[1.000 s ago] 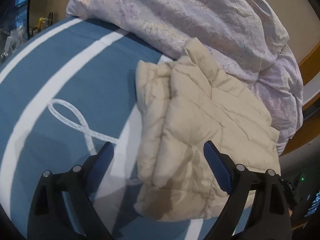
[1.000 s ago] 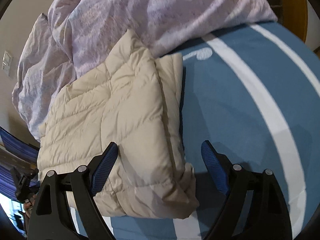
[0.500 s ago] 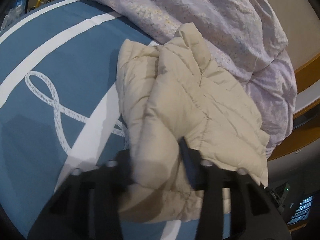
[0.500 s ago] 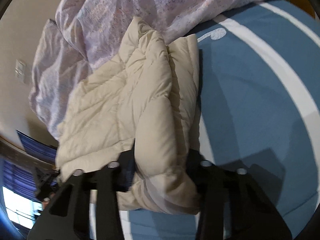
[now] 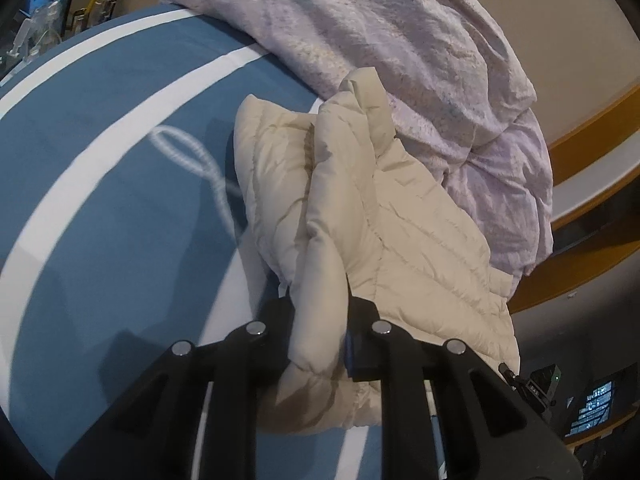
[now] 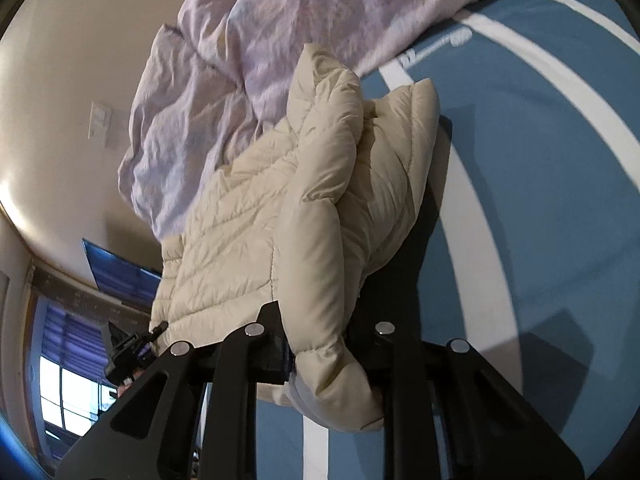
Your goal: Fold large clothes
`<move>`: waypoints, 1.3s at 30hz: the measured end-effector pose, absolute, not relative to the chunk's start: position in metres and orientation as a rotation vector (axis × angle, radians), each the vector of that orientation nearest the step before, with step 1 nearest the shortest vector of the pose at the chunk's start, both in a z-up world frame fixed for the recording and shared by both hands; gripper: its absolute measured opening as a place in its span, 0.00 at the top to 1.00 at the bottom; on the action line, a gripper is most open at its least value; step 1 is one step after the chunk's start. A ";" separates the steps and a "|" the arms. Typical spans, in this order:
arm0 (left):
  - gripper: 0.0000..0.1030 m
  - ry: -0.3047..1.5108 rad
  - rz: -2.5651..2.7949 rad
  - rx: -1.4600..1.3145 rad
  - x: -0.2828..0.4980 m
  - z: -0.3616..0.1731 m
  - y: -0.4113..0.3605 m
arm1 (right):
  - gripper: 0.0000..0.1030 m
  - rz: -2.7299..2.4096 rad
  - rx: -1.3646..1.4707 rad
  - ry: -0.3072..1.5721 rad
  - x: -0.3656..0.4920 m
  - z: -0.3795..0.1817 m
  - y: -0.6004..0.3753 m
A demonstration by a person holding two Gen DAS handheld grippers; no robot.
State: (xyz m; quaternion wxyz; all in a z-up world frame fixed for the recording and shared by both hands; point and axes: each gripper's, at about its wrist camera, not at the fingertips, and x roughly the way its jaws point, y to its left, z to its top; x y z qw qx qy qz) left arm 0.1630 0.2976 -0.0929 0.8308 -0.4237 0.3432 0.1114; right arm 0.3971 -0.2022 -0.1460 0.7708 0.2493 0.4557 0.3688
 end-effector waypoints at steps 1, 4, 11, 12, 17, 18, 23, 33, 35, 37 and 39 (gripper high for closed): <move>0.82 0.728 0.233 -0.899 0.158 -0.093 0.298 | 0.80 0.800 0.537 0.990 0.392 -0.148 -0.202; 0.82 0.724 0.223 -0.898 0.141 -0.094 0.297 | 0.80 0.793 0.511 0.997 0.374 -0.153 -0.201; 0.69 0.745 0.257 -0.926 0.130 -0.105 0.304 | 0.63 0.617 0.310 0.918 0.351 -0.132 -0.197; 0.61 0.750 0.267 -0.929 0.130 -0.106 0.305 | 0.58 0.573 0.278 0.887 0.348 -0.125 -0.196; 0.40 0.764 0.309 -0.943 0.130 -0.112 0.310 | 0.43 0.445 0.172 0.747 0.339 -0.090 -0.182; 0.38 0.768 0.315 -0.943 0.131 -0.114 0.311 | 0.43 0.444 0.163 0.728 0.338 -0.084 -0.176; 0.31 0.780 0.335 -0.924 0.134 -0.115 0.308 | 0.43 0.523 0.107 0.717 0.329 -0.074 -0.134; 0.25 0.773 0.356 -0.876 0.142 -0.116 0.292 | 0.43 0.627 -0.072 0.699 0.288 -0.097 -0.038; 0.26 0.762 0.352 -0.881 0.143 -0.117 0.290 | 0.43 0.614 -0.094 0.690 0.284 -0.103 -0.029; 0.32 0.750 0.353 -0.883 0.143 -0.118 0.289 | 0.43 0.592 -0.122 0.680 0.282 -0.110 -0.022; 0.45 0.745 0.345 -0.897 0.144 -0.120 0.289 | 0.43 0.568 -0.152 0.674 0.283 -0.119 -0.015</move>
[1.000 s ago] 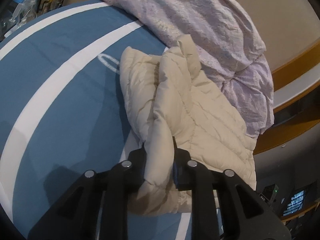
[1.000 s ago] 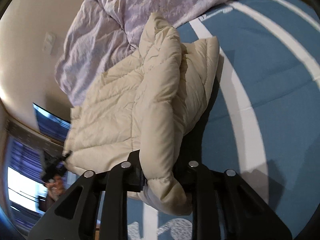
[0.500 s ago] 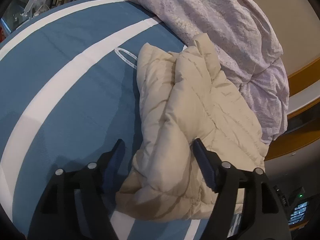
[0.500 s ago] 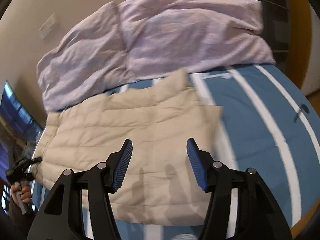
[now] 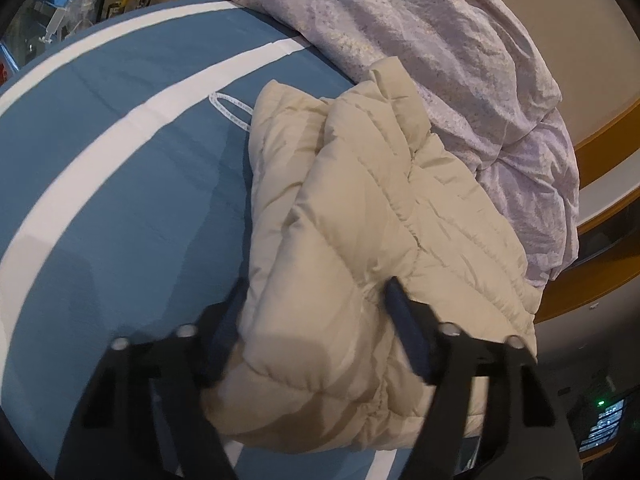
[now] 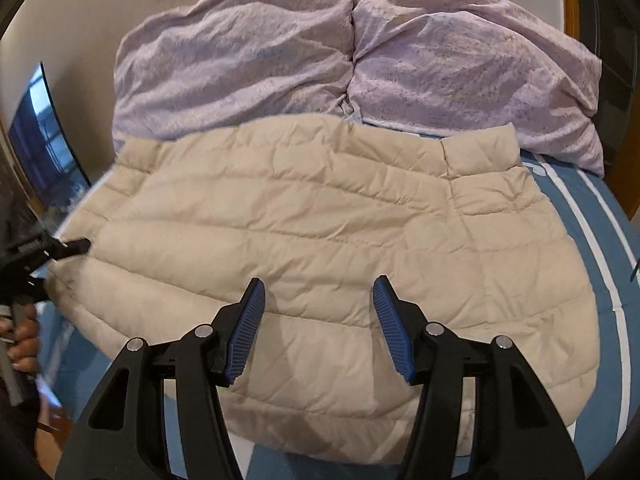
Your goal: Fold large clothes
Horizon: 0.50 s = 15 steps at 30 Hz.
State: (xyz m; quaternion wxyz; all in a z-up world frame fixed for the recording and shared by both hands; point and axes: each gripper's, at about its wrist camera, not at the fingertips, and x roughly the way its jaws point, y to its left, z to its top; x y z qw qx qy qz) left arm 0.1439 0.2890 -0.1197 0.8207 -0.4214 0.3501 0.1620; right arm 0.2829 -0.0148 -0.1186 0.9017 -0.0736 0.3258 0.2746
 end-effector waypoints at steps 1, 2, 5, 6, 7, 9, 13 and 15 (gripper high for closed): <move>0.52 0.738 0.336 -0.913 0.143 -0.121 0.290 | 0.43 0.564 -0.159 0.678 0.284 -0.122 -0.013; 0.55 0.730 0.329 -0.923 0.143 -0.122 0.291 | 0.43 0.560 -0.165 0.689 0.286 -0.128 -0.010; 0.68 0.712 0.312 -0.935 0.143 -0.121 0.292 | 0.43 0.551 -0.188 0.708 0.289 -0.141 -0.003; 0.71 0.708 0.307 -0.935 0.144 -0.120 0.292 | 0.43 0.545 -0.197 0.709 0.289 -0.143 -0.001; 0.73 0.706 0.305 -0.935 0.144 -0.119 0.292 | 0.43 0.537 -0.210 0.712 0.289 -0.146 0.001; 0.74 0.700 0.297 -0.930 0.145 -0.115 0.291 | 0.43 0.525 -0.228 0.720 0.289 -0.149 0.005; 0.78 0.677 0.268 -0.941 0.145 -0.107 0.291 | 0.43 0.513 -0.258 0.725 0.289 -0.152 0.009; 0.80 0.655 0.243 -0.948 0.145 -0.101 0.290 | 0.43 0.509 -0.268 0.723 0.289 -0.153 0.010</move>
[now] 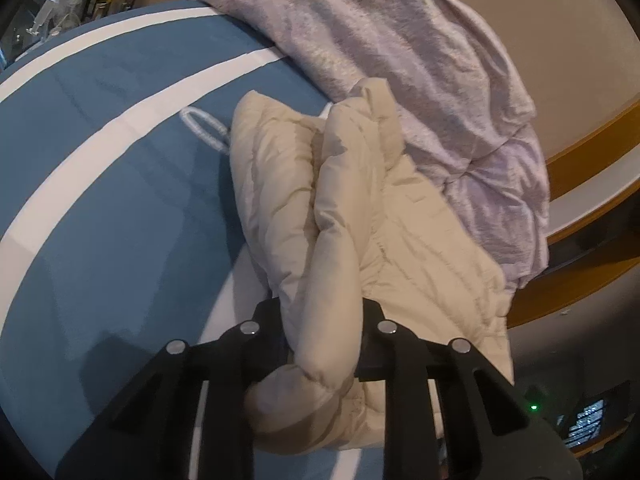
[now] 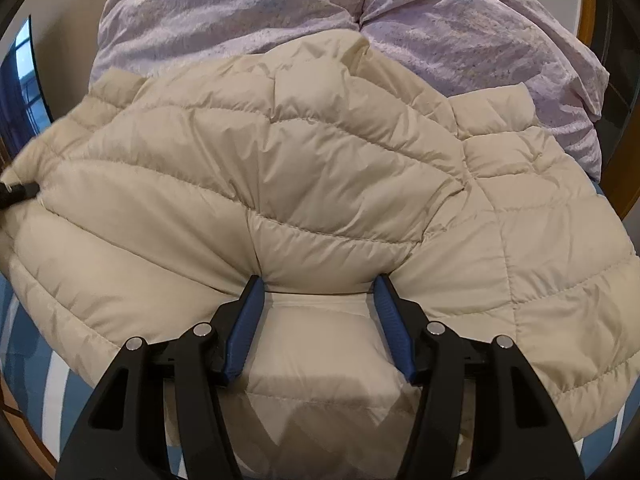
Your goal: Fold large clothes
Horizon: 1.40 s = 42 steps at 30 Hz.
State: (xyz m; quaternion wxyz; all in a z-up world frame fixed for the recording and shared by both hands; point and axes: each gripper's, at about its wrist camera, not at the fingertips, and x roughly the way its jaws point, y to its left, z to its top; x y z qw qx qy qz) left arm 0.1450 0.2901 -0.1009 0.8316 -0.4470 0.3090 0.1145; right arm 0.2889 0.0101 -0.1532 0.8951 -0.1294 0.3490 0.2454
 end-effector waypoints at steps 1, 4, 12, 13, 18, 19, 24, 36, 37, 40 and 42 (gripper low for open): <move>0.80 0.640 0.227 -0.949 0.145 -0.096 0.289 | 0.43 0.506 -0.272 0.722 0.289 -0.154 0.011; 0.81 0.588 0.174 -0.959 0.145 -0.080 0.286 | 0.43 0.506 -0.271 0.726 0.290 -0.155 0.011; 0.81 0.470 -0.010 -0.941 0.158 -0.024 0.252 | 0.43 0.518 -0.256 0.736 0.292 -0.154 0.011; 0.81 0.459 -0.047 -0.935 0.163 -0.016 0.243 | 0.43 0.520 -0.253 0.737 0.292 -0.155 0.011; 0.81 0.452 -0.181 -0.906 0.185 0.007 0.199 | 0.43 0.534 -0.231 0.746 0.293 -0.155 0.009; 0.81 0.458 -0.216 -0.900 0.192 0.011 0.187 | 0.43 0.537 -0.228 0.747 0.294 -0.155 0.008; 0.81 0.499 -0.306 -0.885 0.218 0.014 0.144 | 0.43 0.558 -0.202 0.753 0.295 -0.155 0.004; 0.81 0.644 -0.361 -0.924 0.281 -0.023 0.071 | 0.43 0.682 -0.005 0.757 0.302 -0.149 -0.041; 0.81 0.656 -0.356 -0.930 0.285 -0.027 0.069 | 0.43 0.691 0.009 0.753 0.302 -0.148 -0.049; 0.80 0.712 -0.330 -0.931 0.301 -0.045 0.055 | 0.43 0.688 0.025 0.728 0.298 -0.143 -0.073; 0.80 0.747 -0.309 -0.912 0.311 -0.054 0.046 | 0.43 0.677 0.035 0.712 0.295 -0.140 -0.092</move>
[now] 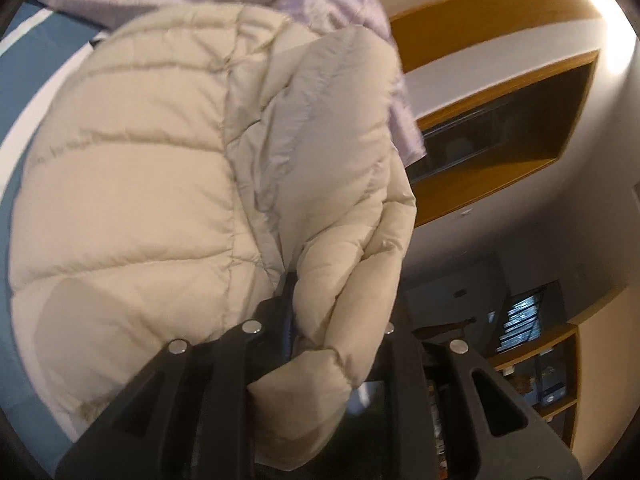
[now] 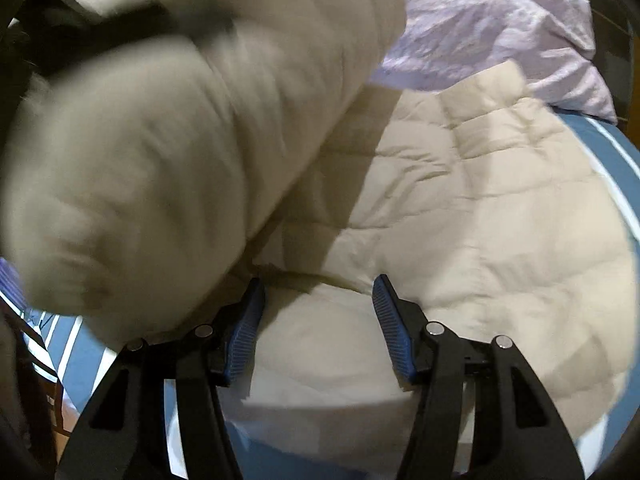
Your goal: Fold large clothes
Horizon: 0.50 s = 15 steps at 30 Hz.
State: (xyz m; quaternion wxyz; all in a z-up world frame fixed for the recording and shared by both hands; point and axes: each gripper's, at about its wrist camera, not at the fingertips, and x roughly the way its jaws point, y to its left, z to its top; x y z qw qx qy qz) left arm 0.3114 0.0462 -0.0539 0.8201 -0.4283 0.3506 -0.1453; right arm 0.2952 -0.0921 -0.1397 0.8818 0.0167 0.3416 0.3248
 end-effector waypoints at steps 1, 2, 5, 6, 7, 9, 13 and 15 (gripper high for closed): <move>0.80 0.769 -0.296 -0.899 0.317 -0.059 0.041 | 0.43 0.670 0.039 0.703 0.294 -0.138 -0.102; 0.80 0.787 -0.287 -0.892 0.321 -0.062 0.037 | 0.43 0.658 0.039 0.697 0.292 -0.136 -0.110; 0.80 0.849 -0.256 -0.880 0.335 -0.079 0.028 | 0.43 0.614 0.038 0.672 0.288 -0.133 -0.139; 0.80 0.863 -0.246 -0.877 0.339 -0.084 0.025 | 0.43 0.606 0.038 0.670 0.288 -0.133 -0.145; 0.80 0.871 -0.238 -0.874 0.342 -0.088 0.023 | 0.43 0.598 0.041 0.668 0.287 -0.134 -0.155; 0.80 0.879 -0.226 -0.865 0.349 -0.092 0.020 | 0.43 0.585 0.042 0.673 0.286 -0.136 -0.167; 0.80 0.890 -0.213 -0.851 0.357 -0.089 0.009 | 0.44 0.577 0.024 0.698 0.300 -0.148 -0.167; 0.80 0.891 -0.227 -0.834 0.357 -0.082 0.000 | 0.43 0.573 0.025 0.703 0.302 -0.151 -0.167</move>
